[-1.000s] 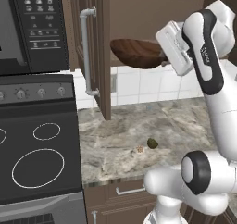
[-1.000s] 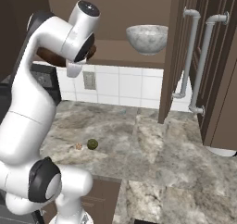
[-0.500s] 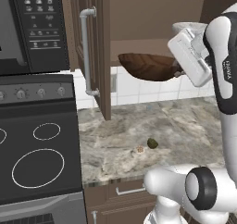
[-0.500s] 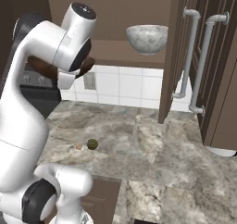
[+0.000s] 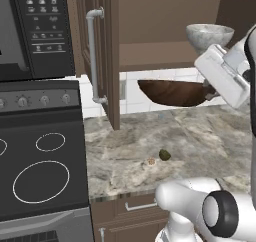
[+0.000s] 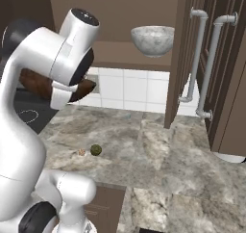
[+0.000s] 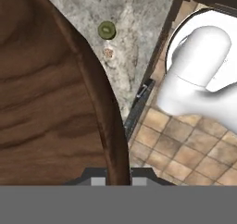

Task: Pick both bowls and place them on the counter. Then place the kiwi in one bowl and place the sugar cube in the other bowl.

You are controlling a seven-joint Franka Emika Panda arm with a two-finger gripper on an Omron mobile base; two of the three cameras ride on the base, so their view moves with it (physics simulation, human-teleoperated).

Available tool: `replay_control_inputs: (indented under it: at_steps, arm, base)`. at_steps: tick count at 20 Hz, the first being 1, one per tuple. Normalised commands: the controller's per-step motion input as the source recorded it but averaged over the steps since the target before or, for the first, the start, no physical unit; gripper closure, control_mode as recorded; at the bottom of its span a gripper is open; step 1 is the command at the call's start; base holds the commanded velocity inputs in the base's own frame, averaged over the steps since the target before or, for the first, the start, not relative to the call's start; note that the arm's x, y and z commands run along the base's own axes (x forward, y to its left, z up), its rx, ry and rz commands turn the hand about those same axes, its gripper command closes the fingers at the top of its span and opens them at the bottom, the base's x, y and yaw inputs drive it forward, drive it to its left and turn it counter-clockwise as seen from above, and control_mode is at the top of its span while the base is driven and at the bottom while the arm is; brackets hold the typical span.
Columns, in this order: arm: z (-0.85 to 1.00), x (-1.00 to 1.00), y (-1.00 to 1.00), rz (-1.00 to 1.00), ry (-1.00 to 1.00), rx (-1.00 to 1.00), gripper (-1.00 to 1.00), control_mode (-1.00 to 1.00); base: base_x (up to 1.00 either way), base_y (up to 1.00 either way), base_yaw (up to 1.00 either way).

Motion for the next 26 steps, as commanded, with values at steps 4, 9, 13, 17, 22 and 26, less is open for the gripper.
replay_control_inputs:
  at_steps: [4,9,13,17,22,26]
  arm:
    - [-0.62,-0.50,-0.12,-0.01,0.15,-0.20,1.00,-1.00]
    - [-0.81,-0.23,-0.10,-0.15,0.06,-0.27,1.00,-1.00]
    - [-0.59,0.02,-0.30,-0.21,0.01,-0.11,1.00,-1.00]
    - [-0.44,0.05,-0.42,-0.16,0.01,0.00,1.00,-1.00]
    - [-0.38,0.15,-0.46,-0.14,0.00,0.00,1.00,-1.00]
    - [-0.37,0.24,-0.46,-0.11,0.00,0.00,1.00,-1.00]
  base:
    - [0.00,0.00,0.00]
    - [0.00,0.00,0.00]
    - [0.00,0.00,0.00]
    - [0.00,0.00,0.00]
    - [0.00,0.00,0.00]
    - [0.00,0.00,0.00]
